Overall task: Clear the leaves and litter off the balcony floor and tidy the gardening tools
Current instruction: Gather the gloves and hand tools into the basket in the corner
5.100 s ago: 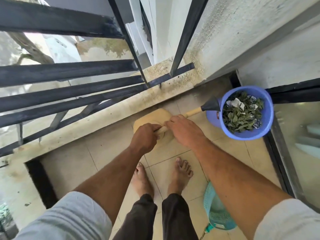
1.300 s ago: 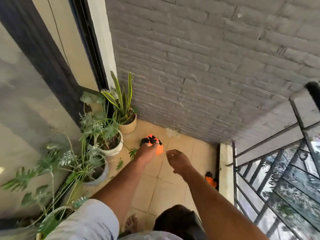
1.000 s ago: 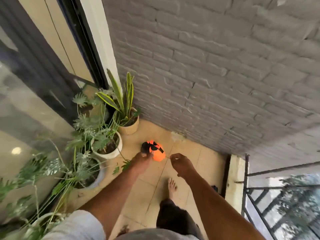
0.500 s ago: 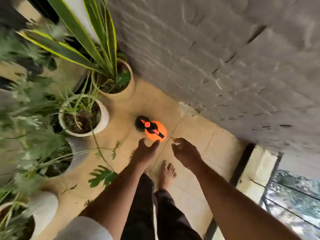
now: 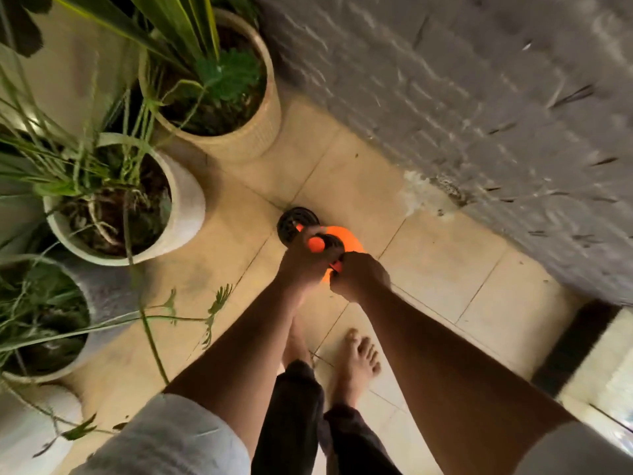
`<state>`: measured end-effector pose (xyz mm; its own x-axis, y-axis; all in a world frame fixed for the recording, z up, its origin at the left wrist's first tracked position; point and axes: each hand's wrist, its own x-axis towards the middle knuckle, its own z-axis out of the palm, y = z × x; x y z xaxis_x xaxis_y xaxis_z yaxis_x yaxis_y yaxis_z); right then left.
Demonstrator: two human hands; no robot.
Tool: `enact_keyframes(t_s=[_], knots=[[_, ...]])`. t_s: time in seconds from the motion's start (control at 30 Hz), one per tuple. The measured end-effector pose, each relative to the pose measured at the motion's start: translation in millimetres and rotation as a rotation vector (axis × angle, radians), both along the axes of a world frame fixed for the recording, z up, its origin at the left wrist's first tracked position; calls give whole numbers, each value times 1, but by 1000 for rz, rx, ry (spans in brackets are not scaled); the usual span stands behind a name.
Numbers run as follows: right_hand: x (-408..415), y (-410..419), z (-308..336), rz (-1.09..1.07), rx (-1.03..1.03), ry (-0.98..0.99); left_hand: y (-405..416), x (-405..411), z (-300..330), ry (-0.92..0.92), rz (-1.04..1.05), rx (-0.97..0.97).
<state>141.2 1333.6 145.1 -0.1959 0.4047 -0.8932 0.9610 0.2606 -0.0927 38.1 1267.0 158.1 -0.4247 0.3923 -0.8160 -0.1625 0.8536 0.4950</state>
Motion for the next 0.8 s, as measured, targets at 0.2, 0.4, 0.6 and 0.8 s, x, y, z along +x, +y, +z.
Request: enact_keyframes(t_s=[0.2,0.4,0.6,0.8], knots=[[12,-16,98,55,45,143,-25,-12,103,-75,106,147],[-5,-10,298,178,2,214,-40,-41,319,-324,552,225],[-47,-12,459,225,-65,429,-65,-66,484,-348,648,426],[-72,-37,561,369,-200,696,-118,-70,569,-190,836,512]])
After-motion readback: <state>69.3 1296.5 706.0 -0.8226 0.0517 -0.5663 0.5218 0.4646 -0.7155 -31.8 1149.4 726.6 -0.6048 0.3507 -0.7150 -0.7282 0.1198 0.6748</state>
